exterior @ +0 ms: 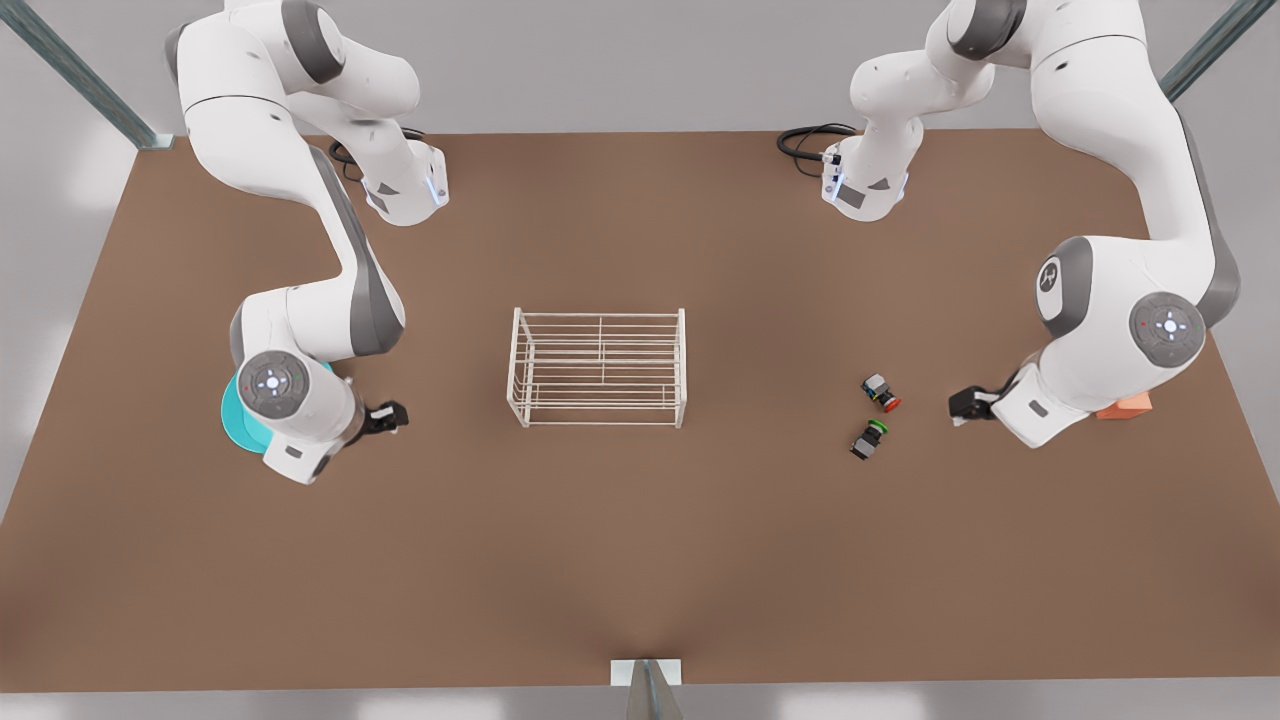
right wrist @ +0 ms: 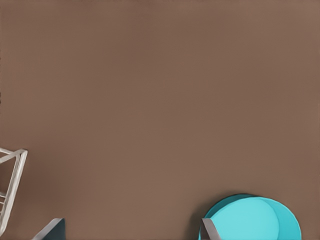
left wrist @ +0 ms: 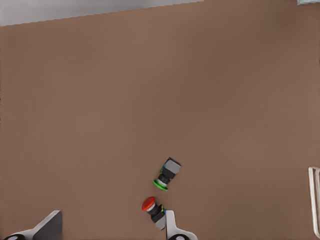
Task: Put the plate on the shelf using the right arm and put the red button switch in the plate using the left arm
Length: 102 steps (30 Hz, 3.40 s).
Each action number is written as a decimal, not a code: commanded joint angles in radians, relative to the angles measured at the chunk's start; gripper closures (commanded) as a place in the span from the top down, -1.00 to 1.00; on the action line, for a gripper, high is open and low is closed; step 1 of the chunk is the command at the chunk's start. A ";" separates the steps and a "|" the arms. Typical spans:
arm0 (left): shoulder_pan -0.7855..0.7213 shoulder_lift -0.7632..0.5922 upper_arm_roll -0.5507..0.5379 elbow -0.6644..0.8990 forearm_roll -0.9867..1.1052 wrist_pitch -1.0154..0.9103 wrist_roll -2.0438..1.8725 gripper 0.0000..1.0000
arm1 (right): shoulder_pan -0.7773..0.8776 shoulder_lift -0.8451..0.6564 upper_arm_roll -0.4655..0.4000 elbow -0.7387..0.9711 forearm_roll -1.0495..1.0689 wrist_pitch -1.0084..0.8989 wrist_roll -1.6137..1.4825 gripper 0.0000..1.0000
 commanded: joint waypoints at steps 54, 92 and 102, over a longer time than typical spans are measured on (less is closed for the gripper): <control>-0.014 -0.030 0.030 -0.863 -0.070 0.730 -0.607 1.00 | -0.746 0.126 -0.034 -0.487 0.234 0.535 -0.918 -0.15; -0.019 0.059 0.038 -0.880 -0.016 0.804 -0.610 0.32 | -0.057 -0.081 0.267 -0.025 0.190 -0.226 0.468 -0.62; -0.017 0.039 0.043 -0.880 -0.017 0.791 -0.613 -0.14 | 0.121 0.005 0.267 -0.013 0.150 -0.046 0.896 -0.60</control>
